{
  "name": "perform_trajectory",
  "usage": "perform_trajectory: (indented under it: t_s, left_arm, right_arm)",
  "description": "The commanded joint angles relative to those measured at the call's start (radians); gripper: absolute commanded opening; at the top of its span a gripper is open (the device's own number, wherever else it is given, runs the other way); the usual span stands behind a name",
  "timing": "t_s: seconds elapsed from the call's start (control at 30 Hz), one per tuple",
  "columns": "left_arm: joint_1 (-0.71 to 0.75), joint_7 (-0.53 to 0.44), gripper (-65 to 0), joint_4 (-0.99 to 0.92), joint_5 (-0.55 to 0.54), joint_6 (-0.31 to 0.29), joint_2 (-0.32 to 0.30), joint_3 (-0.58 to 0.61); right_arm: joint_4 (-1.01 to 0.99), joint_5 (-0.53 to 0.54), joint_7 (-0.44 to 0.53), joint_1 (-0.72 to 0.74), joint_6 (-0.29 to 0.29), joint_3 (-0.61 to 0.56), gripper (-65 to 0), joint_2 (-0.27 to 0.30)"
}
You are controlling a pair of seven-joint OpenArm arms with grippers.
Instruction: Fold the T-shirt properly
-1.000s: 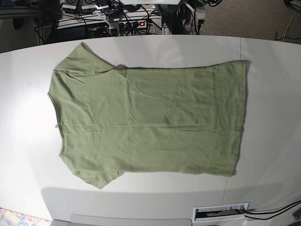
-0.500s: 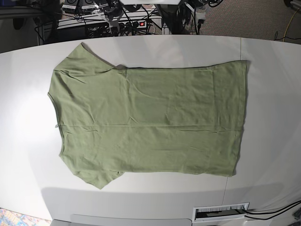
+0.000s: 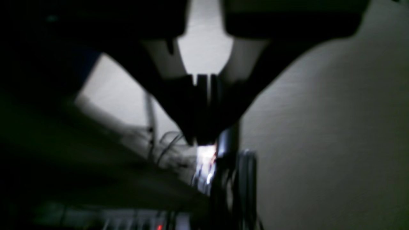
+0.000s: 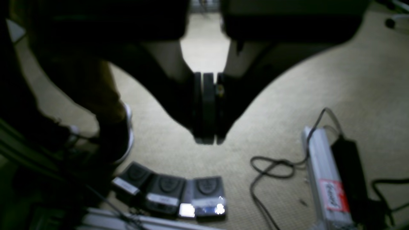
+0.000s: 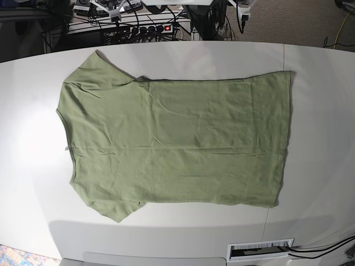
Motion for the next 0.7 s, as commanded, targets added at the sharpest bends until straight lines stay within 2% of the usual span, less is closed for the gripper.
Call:
perform_trajectory:
  t_s: [0.0,0.17,0.3,0.67]
  left_arm:
    - [0.042,-0.002,-65.0,0.008,-0.008,-0.007,-0.010,0.003]
    - [0.101,-0.012,-65.0,0.068,-0.008,-0.006,-0.054,0.003]
    - [0.163,-0.013,-65.0,0.137,-0.008,-0.007,-0.089,0.003]
    - [0.413,-0.051,-65.0,0.463,-0.030,-0.006,-0.240,0.003]
  right_arm:
    - [0.027,0.000,0.000,-0.018,0.001,0.002,-65.0,0.021]
    - [0.157,0.000,-0.056,-0.091,0.003,0.002,-65.0,0.066]
    - [0.267,0.000,-0.060,-0.160,0.004,0.002,-65.0,0.119]
    - [0.654,-0.001,-0.089,-0.390,0.004,0.002,-65.0,0.334]
